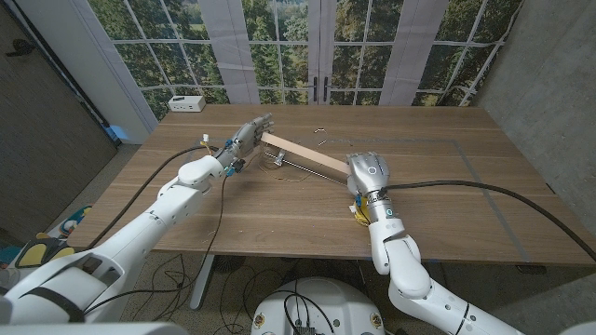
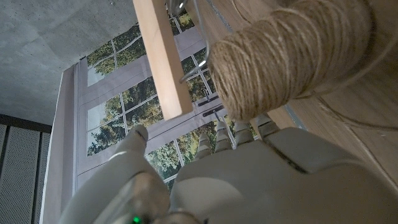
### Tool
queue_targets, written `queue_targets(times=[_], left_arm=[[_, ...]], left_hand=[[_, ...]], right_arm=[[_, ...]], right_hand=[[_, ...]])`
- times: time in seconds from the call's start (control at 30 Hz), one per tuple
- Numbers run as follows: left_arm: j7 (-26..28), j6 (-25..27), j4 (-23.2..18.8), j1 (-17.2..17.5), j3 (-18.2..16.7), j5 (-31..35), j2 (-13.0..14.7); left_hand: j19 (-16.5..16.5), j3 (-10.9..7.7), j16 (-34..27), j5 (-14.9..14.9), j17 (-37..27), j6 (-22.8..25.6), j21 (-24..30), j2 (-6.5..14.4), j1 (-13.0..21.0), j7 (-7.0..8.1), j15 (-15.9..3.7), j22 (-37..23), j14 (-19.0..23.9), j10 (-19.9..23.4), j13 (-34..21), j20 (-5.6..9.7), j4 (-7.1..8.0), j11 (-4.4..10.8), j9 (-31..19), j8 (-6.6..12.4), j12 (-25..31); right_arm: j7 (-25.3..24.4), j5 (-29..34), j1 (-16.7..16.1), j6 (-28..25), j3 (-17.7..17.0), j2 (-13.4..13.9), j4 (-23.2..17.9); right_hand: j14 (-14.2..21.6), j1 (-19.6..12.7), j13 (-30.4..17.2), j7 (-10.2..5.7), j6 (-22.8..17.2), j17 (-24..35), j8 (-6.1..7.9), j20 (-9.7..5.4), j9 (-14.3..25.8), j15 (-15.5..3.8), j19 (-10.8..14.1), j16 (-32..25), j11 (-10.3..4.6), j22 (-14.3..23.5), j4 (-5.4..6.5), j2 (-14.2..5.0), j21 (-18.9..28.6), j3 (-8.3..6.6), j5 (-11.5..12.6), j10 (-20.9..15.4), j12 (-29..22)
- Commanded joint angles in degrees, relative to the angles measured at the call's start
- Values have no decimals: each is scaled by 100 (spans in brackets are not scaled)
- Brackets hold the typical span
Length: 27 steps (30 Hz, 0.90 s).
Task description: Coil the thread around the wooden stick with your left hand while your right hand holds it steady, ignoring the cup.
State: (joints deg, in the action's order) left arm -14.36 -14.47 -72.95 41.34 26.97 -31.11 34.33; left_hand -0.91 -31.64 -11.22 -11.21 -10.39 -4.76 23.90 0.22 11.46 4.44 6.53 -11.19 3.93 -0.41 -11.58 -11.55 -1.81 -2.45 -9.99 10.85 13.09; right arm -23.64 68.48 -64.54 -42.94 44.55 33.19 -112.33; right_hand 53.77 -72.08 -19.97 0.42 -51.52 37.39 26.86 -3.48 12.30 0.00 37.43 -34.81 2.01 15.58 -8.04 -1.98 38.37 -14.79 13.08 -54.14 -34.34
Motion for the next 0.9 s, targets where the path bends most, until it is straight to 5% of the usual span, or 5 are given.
queue_targets(times=[0.03,0.27,0.53,0.9], left_arm=[[-33,-135,12,-37,80,241,125],[-68,-400,139,-167,224,653,209],[376,-292,-195,49,177,894,365],[544,-389,-322,288,160,1082,524]], left_hand=[[-54,29,31,23,-24,-47,-57,-136,64,56,-22,-3,-59,-47,-32,-7,-116,25,-31,20,-43],[-132,146,40,31,-34,-178,-116,-408,128,41,-47,-11,-139,-191,-37,28,-286,33,-35,-14,-91],[-21,253,23,35,-42,-113,-93,-632,157,-6,-87,-17,-146,-181,-42,76,-404,3,-40,27,-74],[234,232,-62,-50,-31,437,-66,-754,788,-184,-366,-20,102,239,-51,348,-759,47,-52,208,92]], right_arm=[[-542,-102,-14,-381,-58,-103,84],[-895,-182,-49,-591,-103,-200,76],[-1203,-349,-89,-702,-178,-221,-3],[-1531,-548,-81,-731,-265,-225,-106]], right_hand=[[1174,-646,-385,-337,-453,61,84,-459,429,-1314,-42,25,-359,19,35,-697,60,-8,63,-350,-38],[1179,-642,-414,-348,-452,138,90,-456,430,-1309,-66,33,-380,16,48,-699,127,10,85,-356,-43],[1187,-644,-410,-344,-460,208,99,-452,426,-1310,-80,43,-378,9,53,-691,195,27,108,-375,-33],[1192,-645,-399,-339,-467,309,108,-449,415,-1305,-105,79,-388,-9,58,-679,305,49,147,-399,-13]])
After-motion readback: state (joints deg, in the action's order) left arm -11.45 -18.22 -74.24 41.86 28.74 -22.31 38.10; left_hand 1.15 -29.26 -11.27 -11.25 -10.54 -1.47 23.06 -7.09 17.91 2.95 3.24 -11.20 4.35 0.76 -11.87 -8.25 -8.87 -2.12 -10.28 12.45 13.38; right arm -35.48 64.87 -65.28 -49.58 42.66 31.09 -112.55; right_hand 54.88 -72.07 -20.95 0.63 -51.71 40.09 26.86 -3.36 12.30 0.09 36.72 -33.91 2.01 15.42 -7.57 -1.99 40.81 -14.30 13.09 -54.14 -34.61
